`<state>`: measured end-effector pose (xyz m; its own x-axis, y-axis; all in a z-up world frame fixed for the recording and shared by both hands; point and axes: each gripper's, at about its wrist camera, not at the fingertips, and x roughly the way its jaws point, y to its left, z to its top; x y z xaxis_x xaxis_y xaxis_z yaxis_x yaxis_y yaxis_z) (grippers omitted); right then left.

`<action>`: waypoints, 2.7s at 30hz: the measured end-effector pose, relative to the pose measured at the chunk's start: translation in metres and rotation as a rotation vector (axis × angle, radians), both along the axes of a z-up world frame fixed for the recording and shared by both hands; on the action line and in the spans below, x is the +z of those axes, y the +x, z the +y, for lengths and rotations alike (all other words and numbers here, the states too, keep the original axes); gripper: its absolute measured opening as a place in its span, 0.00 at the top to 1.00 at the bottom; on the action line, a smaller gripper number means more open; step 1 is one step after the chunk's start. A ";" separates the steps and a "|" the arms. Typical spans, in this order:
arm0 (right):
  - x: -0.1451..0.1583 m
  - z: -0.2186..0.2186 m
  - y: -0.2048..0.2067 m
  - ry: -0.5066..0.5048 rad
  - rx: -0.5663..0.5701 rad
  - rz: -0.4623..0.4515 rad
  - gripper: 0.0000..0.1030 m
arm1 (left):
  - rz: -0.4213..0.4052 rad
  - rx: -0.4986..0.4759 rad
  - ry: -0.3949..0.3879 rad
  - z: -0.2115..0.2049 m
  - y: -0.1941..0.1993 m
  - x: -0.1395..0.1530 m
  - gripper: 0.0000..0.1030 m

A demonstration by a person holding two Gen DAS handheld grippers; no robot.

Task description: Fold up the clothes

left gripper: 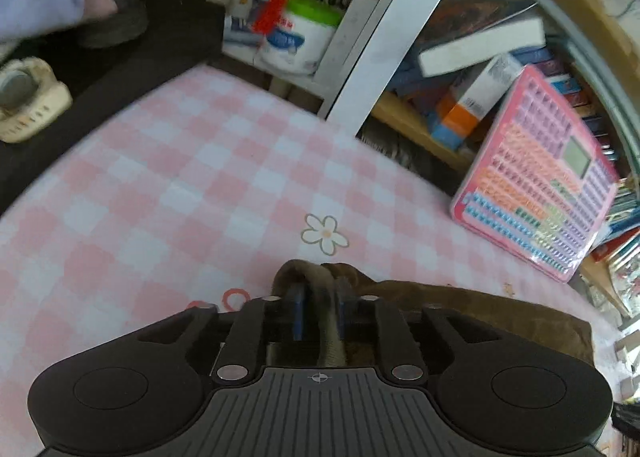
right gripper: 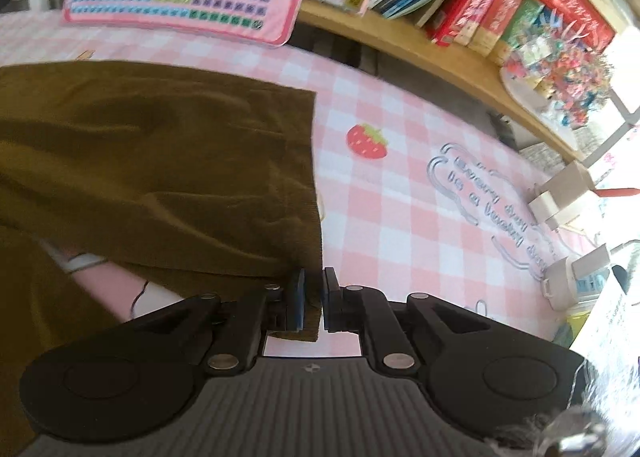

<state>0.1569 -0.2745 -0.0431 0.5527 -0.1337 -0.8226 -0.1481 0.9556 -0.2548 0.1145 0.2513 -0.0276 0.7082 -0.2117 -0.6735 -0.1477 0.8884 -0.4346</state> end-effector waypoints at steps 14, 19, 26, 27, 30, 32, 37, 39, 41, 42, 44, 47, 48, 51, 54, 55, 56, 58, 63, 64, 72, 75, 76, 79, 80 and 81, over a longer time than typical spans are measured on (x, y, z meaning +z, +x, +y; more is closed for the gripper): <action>0.033 0.005 -0.080 0.212 -0.048 -0.048 0.65 | 0.024 -0.030 0.061 -0.026 -0.092 0.007 0.81; 0.018 0.012 -0.132 0.195 -0.131 -0.012 0.68 | 0.024 0.059 0.020 -0.008 -0.109 0.001 0.62; 0.006 0.005 -0.146 0.219 -0.257 -0.013 0.73 | 0.059 -0.037 0.105 -0.024 -0.081 -0.010 0.45; 0.006 0.005 -0.146 0.222 -0.260 -0.014 0.75 | 0.085 -0.042 0.128 -0.027 -0.079 -0.014 0.53; 0.005 0.004 -0.145 0.232 -0.267 -0.018 0.75 | 0.079 -0.076 0.177 -0.030 -0.087 -0.018 0.88; 0.004 0.003 -0.145 0.238 -0.271 -0.021 0.77 | 0.080 -0.065 0.153 -0.024 -0.094 -0.016 0.94; 0.003 0.006 -0.140 0.245 -0.245 -0.022 0.79 | 0.095 -0.035 0.113 -0.010 -0.104 -0.019 0.92; 0.003 0.009 -0.136 0.232 -0.225 -0.022 0.79 | 0.097 -0.035 0.114 -0.013 -0.103 -0.018 0.91; 0.002 0.008 -0.132 0.202 -0.212 -0.034 0.79 | 0.100 -0.041 0.116 -0.015 -0.102 -0.017 0.90; 0.002 0.005 -0.129 0.190 -0.215 -0.043 0.79 | 0.102 -0.047 0.117 -0.017 -0.102 -0.017 0.89; 0.000 0.000 -0.123 0.173 -0.224 -0.059 0.79 | 0.103 -0.059 0.113 -0.020 -0.103 -0.018 0.88; -0.001 -0.004 -0.113 0.156 -0.234 -0.063 0.79 | 0.099 -0.055 0.107 -0.021 -0.104 -0.021 0.88; 0.000 -0.003 -0.111 0.150 -0.229 -0.061 0.79 | 0.097 -0.053 0.106 -0.021 -0.105 -0.021 0.87; 0.003 -0.004 -0.116 0.170 -0.237 -0.065 0.77 | 0.084 -0.047 0.126 -0.021 -0.106 -0.016 0.85; 0.009 -0.003 -0.130 0.200 -0.249 -0.091 0.72 | -0.007 -0.017 0.158 -0.027 -0.115 0.000 0.85; 0.012 -0.002 -0.137 0.210 -0.251 -0.102 0.71 | -0.040 -0.016 0.155 -0.029 -0.118 0.005 0.85; 0.014 -0.001 -0.143 0.217 -0.254 -0.110 0.71 | -0.059 -0.022 0.151 -0.032 -0.118 0.010 0.84; 0.018 0.001 -0.157 0.231 -0.265 -0.126 0.69 | -0.075 -0.043 0.165 -0.041 -0.118 0.016 0.84; 0.027 0.006 -0.184 0.269 -0.298 -0.166 0.63 | -0.092 -0.086 0.191 -0.070 -0.123 0.020 0.80; 0.028 0.007 -0.188 0.274 -0.297 -0.174 0.62 | -0.093 -0.091 0.192 -0.077 -0.126 0.020 0.77; 0.036 0.003 -0.217 0.315 -0.243 -0.193 0.54 | -0.080 -0.122 0.206 -0.133 -0.153 0.022 0.73; 0.035 -0.002 -0.228 0.356 -0.242 -0.177 0.53 | -0.081 -0.122 0.225 -0.156 -0.165 0.024 0.67; 0.034 -0.003 -0.232 0.361 -0.234 -0.175 0.53 | -0.083 -0.120 0.233 -0.164 -0.169 0.024 0.65; 0.032 -0.003 -0.246 0.363 -0.196 -0.170 0.52 | -0.090 -0.112 0.259 -0.188 -0.182 0.026 0.46; 0.032 -0.002 -0.251 0.358 -0.176 -0.169 0.51 | -0.095 -0.099 0.267 -0.195 -0.188 0.027 0.39; 0.031 -0.001 -0.256 0.352 -0.156 -0.168 0.51 | -0.103 -0.099 0.270 -0.202 -0.194 0.028 0.38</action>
